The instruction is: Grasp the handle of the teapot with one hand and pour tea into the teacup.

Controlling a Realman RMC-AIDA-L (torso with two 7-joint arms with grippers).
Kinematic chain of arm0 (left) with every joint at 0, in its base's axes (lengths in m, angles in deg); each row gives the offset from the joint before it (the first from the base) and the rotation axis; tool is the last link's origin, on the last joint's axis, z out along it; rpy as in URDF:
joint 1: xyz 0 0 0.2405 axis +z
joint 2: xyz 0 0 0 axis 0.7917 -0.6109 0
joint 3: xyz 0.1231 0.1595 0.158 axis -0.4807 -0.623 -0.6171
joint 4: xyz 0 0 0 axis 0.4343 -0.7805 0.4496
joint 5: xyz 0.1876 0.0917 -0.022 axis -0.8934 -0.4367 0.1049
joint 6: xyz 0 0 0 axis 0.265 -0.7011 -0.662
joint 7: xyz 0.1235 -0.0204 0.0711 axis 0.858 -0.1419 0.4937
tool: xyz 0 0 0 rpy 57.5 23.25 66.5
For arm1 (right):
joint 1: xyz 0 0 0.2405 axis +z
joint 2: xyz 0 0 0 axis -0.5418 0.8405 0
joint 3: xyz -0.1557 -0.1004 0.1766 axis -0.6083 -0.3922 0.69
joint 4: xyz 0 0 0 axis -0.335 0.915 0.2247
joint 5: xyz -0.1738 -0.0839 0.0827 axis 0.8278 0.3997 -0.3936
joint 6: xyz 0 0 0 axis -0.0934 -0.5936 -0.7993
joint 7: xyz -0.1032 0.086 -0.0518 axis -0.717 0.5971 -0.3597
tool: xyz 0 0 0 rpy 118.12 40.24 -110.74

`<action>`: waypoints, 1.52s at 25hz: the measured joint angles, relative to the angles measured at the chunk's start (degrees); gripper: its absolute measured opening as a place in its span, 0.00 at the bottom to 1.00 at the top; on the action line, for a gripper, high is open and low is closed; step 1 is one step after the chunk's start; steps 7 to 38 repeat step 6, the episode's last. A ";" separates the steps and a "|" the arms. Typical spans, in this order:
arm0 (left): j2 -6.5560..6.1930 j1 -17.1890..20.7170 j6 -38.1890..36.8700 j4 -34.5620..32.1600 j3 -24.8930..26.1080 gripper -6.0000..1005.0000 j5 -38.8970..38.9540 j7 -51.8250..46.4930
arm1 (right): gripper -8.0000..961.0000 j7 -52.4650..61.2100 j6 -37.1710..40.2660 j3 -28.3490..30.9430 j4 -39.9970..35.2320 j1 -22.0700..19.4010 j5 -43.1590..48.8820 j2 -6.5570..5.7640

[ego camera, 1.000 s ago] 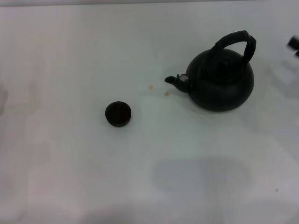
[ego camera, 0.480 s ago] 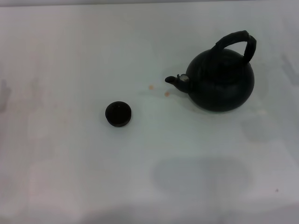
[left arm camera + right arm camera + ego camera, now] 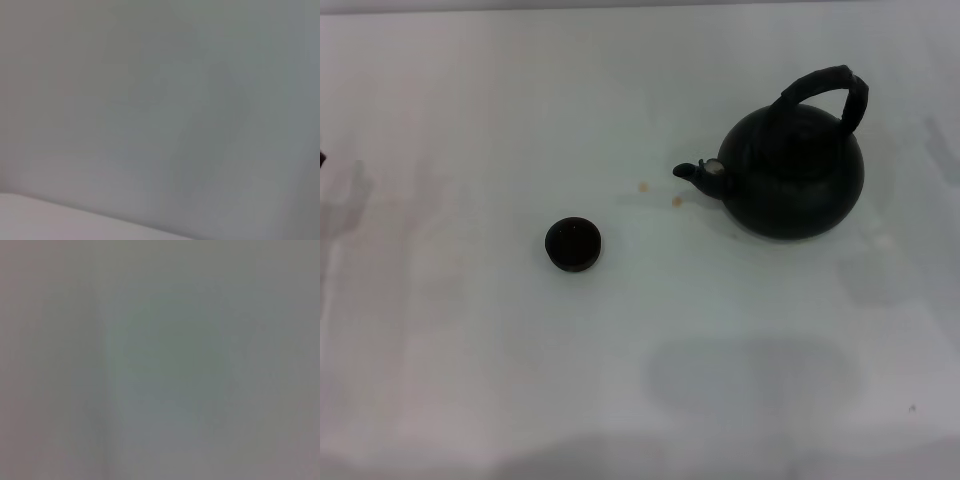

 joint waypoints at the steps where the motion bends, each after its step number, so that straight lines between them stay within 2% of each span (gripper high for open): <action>1: 0.00 -0.19 -0.02 -0.03 0.00 0.88 -0.36 0.04 | 0.76 0.00 -0.01 -0.01 0.04 0.01 -0.01 0.00; 5: 0.01 -1.59 -0.28 0.29 0.01 0.88 -1.03 0.09 | 0.76 0.03 0.12 0.04 0.08 0.03 -0.31 0.04; 38: 0.01 -1.59 -0.28 0.29 0.01 0.88 -1.03 0.09 | 0.76 0.05 0.09 0.04 0.09 0.04 -0.37 0.05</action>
